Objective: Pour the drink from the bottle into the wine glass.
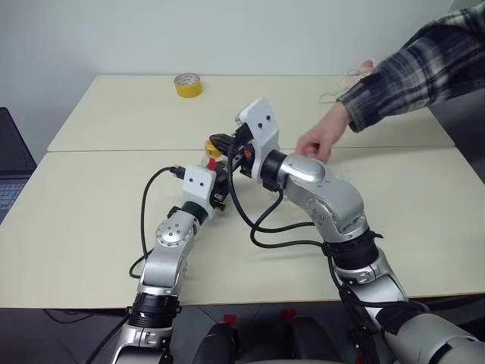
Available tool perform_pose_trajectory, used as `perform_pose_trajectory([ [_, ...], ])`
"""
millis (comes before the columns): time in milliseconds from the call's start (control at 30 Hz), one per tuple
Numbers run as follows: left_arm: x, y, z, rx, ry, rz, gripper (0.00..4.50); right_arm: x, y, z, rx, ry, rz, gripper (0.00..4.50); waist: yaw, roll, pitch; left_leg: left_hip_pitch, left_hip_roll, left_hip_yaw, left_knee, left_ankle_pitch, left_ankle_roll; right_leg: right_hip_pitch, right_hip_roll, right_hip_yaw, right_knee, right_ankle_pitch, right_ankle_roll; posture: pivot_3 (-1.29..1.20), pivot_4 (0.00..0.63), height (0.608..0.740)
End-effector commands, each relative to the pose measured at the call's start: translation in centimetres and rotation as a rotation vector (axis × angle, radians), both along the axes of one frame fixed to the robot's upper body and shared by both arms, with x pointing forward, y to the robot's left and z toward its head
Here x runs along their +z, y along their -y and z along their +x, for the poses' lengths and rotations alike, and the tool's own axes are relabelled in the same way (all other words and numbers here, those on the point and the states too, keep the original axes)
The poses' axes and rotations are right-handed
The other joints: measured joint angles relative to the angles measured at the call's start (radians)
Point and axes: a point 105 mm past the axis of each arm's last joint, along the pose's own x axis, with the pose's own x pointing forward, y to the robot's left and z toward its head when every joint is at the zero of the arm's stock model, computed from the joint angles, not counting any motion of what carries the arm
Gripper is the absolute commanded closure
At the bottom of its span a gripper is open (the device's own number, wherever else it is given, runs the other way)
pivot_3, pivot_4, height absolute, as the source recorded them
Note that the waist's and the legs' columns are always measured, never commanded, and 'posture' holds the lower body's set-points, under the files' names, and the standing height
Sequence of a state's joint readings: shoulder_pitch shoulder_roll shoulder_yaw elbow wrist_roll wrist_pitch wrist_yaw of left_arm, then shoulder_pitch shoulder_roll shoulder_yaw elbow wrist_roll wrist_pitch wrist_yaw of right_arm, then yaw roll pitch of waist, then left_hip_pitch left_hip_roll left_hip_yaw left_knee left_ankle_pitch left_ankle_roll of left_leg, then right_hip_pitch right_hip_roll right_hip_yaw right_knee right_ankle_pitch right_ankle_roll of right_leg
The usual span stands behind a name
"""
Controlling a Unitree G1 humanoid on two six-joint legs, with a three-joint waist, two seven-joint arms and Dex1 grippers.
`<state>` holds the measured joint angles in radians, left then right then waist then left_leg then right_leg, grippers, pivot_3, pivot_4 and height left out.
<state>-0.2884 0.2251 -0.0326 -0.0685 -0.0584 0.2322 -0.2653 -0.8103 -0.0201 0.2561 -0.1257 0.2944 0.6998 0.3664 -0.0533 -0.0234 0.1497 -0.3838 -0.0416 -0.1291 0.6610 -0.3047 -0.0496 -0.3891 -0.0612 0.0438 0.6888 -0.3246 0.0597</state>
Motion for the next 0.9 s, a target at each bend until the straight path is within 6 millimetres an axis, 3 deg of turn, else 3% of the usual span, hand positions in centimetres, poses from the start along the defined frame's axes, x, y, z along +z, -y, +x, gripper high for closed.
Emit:
perform_pose_trajectory([
  [33,2.6,0.3,-0.3,-0.011,0.101,-0.005,2.45,2.5,0.3,-0.6,0.004,0.079,0.081,4.3,0.0,0.0,0.0,0.0,0.0,0.0,0.0,0.0,0.0,0.0,0.0,0.0,0.0,0.0,0.0,0.0,0.15,0.74],
  [133,2.6,0.2,-0.3,-0.009,0.102,-0.004,2.45,2.7,0.4,-0.6,0.01,0.069,0.092,3.6,0.0,0.0,0.0,0.0,0.0,0.0,0.0,0.0,0.0,0.0,0.0,0.0,0.0,0.0,0.0,0.0,0.15,0.74],
  [367,2.6,0.1,-0.3,-0.001,0.104,0.002,2.45,2.0,0.3,-0.9,0.051,0.039,0.018,1.2,-0.002,0.0,0.0,0.0,0.0,0.0,0.0,0.0,0.0,0.0,0.0,0.0,0.0,0.0,0.0,0.0,0.15,0.74],
  [900,2.3,0.3,-0.6,-0.012,0.1,0.005,2.45,0.9,-0.2,-0.7,0.035,0.055,-0.051,1.19,-0.003,0.0,0.0,0.0,0.0,0.0,0.0,0.0,0.0,0.0,0.0,0.0,0.001,0.0,0.0,0.0,0.15,0.74],
])
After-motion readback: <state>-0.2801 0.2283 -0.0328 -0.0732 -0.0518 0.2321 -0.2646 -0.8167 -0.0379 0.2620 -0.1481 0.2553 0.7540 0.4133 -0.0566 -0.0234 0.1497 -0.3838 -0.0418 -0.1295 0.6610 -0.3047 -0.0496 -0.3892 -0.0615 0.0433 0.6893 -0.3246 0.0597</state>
